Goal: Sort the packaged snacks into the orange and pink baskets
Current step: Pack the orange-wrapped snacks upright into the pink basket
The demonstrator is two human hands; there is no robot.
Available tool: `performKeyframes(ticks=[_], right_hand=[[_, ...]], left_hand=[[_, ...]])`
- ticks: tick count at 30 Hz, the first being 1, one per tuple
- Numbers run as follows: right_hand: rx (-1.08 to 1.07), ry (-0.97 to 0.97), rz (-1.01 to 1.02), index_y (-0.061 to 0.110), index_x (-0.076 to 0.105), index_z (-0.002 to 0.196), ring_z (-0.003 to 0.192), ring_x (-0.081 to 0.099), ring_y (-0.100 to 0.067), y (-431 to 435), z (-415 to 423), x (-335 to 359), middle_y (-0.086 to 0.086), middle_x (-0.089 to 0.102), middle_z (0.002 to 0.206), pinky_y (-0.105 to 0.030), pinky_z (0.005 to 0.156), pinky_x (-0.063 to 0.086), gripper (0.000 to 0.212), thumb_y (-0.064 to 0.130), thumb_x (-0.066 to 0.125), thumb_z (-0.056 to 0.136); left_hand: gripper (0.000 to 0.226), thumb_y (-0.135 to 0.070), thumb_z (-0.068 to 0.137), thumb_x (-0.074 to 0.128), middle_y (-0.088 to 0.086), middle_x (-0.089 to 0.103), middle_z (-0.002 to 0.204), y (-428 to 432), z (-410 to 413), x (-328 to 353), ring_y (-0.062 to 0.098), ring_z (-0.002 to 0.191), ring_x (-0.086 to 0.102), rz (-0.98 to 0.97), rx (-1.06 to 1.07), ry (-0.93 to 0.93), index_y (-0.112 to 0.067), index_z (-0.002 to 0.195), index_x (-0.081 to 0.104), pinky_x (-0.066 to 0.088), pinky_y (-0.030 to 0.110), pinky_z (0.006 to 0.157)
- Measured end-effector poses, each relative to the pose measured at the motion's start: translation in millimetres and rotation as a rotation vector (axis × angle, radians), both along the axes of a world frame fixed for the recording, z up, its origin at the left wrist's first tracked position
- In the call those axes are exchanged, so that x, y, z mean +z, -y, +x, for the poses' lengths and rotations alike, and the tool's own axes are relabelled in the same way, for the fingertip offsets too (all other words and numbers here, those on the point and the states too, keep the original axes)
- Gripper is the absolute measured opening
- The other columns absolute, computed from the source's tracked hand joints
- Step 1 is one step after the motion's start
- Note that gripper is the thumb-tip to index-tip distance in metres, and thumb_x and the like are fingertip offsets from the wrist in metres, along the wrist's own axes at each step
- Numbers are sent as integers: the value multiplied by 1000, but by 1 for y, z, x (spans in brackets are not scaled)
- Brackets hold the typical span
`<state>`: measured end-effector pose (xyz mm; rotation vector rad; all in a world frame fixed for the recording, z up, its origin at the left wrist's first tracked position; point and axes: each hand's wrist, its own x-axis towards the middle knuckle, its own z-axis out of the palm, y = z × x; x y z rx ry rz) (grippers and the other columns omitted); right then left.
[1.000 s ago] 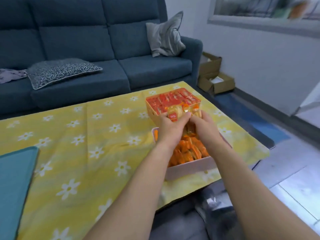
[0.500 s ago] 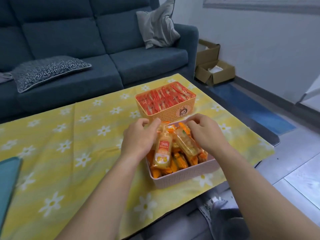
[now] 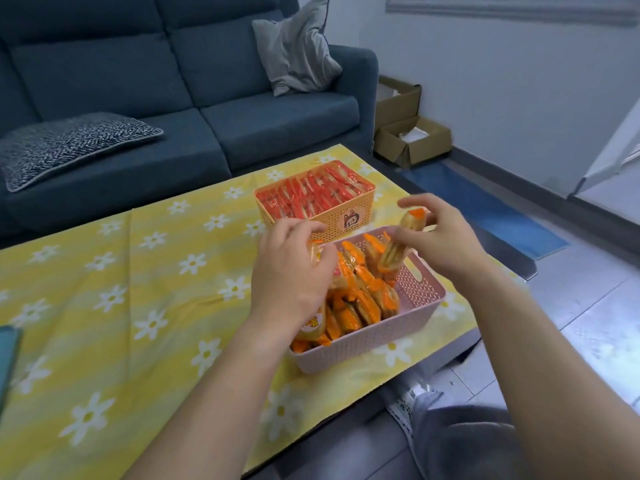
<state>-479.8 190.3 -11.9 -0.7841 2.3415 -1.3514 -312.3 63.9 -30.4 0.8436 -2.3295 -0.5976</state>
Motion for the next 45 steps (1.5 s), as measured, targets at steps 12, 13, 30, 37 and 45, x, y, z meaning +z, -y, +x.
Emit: performKeyframes(ticks=[12, 13, 30, 37, 45], right_hand=[[-95, -252, 357, 15, 66, 104, 82, 68, -22, 17, 2, -31, -2, 70, 96, -44, 73, 61, 52, 55, 83, 75], [-68, -220, 353, 12, 68, 100, 77, 70, -23, 17, 1, -32, -4, 72, 90, -46, 72, 62, 45, 48, 84, 77], [-6, -181, 161, 16, 73, 97, 74, 68, -15, 15, 8, -19, 0, 72, 88, -27, 60, 56, 25, 7, 50, 93], [347, -40, -137, 31, 54, 143, 96, 65, 1, 27, 33, 0, 13, 64, 122, -25, 76, 59, 55, 4, 55, 95], [308, -6, -219, 29, 47, 146, 80, 71, 0, 18, 24, 12, 8, 60, 110, -19, 61, 58, 64, 8, 71, 91]], left_hand=[[35, -22, 94, 47, -8, 62, 128, -17, -33, -11, 20, 126, 49, -238, -264, 555, -32, 124, 62, 30, 41, 111], [33, -21, 94, 49, -8, 63, 126, -15, -33, -9, 19, 123, 52, -171, -259, 497, -32, 121, 65, 37, 39, 104], [52, -26, 78, 83, -2, 63, 122, 34, -6, -1, 20, 99, 62, 347, 128, 98, -27, 124, 60, 57, 43, 86], [39, -28, 80, 83, -7, 62, 117, 23, -9, 18, 12, 100, 62, 211, 83, -252, -32, 113, 61, 60, 33, 76], [48, -20, 95, 69, -12, 61, 125, 7, -19, 14, -4, 106, 63, 447, -149, -343, -31, 138, 53, 57, 19, 79]])
